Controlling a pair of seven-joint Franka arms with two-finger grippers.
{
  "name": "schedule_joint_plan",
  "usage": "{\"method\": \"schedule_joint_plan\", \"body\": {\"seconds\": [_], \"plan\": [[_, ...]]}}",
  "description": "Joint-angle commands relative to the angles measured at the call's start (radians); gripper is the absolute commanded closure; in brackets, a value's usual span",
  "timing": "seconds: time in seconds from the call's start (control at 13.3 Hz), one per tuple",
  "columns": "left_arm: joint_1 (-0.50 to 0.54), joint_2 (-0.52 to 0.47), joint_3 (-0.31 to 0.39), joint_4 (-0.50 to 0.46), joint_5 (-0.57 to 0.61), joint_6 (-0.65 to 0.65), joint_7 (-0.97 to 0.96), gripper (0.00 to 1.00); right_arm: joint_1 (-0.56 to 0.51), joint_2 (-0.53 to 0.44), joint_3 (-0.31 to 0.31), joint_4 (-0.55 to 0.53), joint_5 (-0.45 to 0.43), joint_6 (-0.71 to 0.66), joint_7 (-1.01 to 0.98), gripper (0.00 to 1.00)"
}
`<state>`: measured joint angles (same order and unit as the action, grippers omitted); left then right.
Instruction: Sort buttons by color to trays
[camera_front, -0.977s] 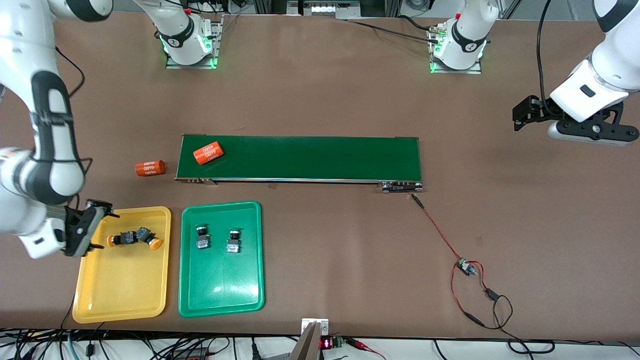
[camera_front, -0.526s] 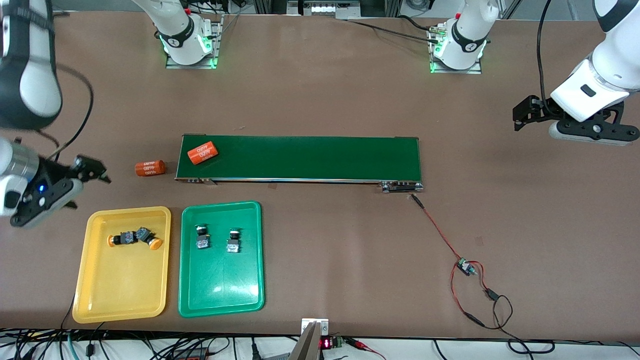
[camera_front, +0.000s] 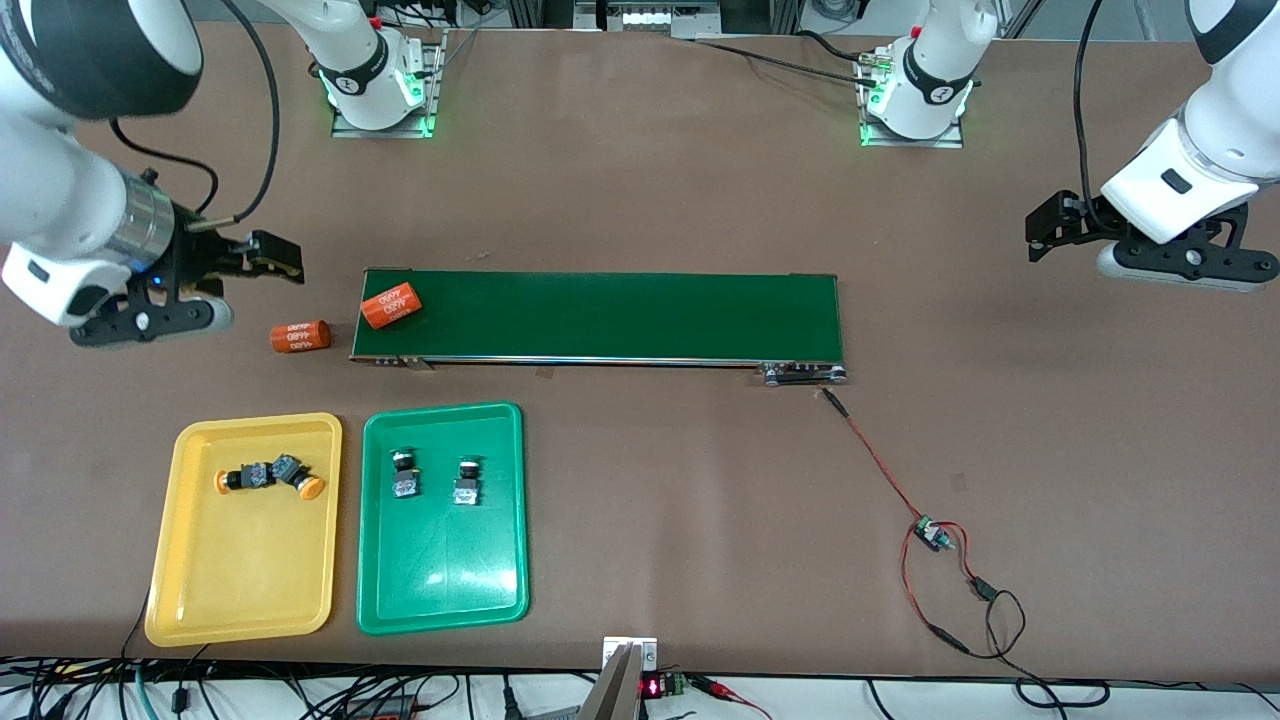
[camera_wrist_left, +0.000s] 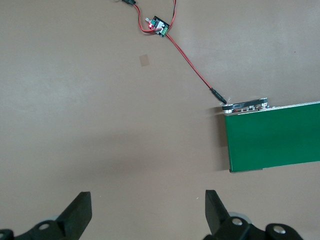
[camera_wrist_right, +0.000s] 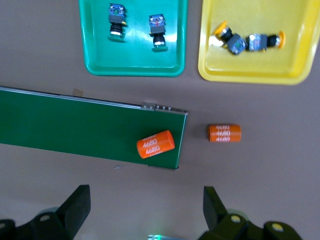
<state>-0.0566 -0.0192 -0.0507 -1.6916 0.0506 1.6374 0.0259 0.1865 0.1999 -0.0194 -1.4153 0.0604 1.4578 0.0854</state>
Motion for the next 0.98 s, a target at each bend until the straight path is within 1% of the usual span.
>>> {"method": "schedule_joint_plan", "body": {"seconds": [0.0,0.15,0.23,0.38,0.68,0.75,0.9], "plan": [[-0.002,0.001,0.002,0.018,-0.017,-0.021,0.003,0.0,-0.021,-0.054,-0.051,-0.02,-0.01,-0.039,0.047,0.0],[-0.002,0.001,0.002,0.018,-0.017,-0.019,0.003,0.0,-0.044,-0.06,-0.129,-0.02,-0.013,-0.025,-0.001,0.0],[-0.002,0.001,0.002,0.018,-0.017,-0.019,0.003,0.0,-0.059,-0.06,-0.149,-0.022,-0.017,-0.021,-0.047,0.0],[-0.002,-0.001,0.002,0.018,-0.017,-0.019,0.002,0.0,-0.119,-0.08,-0.145,-0.043,-0.024,-0.031,-0.064,0.0],[-0.002,0.001,0.002,0.018,-0.017,-0.019,0.0,0.0,-0.098,-0.141,-0.131,-0.118,-0.028,0.025,-0.068,0.0],[-0.002,0.001,0.002,0.02,-0.017,-0.019,-0.001,0.0,-0.096,-0.166,-0.129,-0.152,-0.037,0.044,-0.114,0.0],[-0.003,0.001,-0.003,0.021,-0.015,-0.019,-0.001,0.0,-0.09,-0.206,-0.128,-0.206,-0.04,0.087,-0.122,0.0]]}}
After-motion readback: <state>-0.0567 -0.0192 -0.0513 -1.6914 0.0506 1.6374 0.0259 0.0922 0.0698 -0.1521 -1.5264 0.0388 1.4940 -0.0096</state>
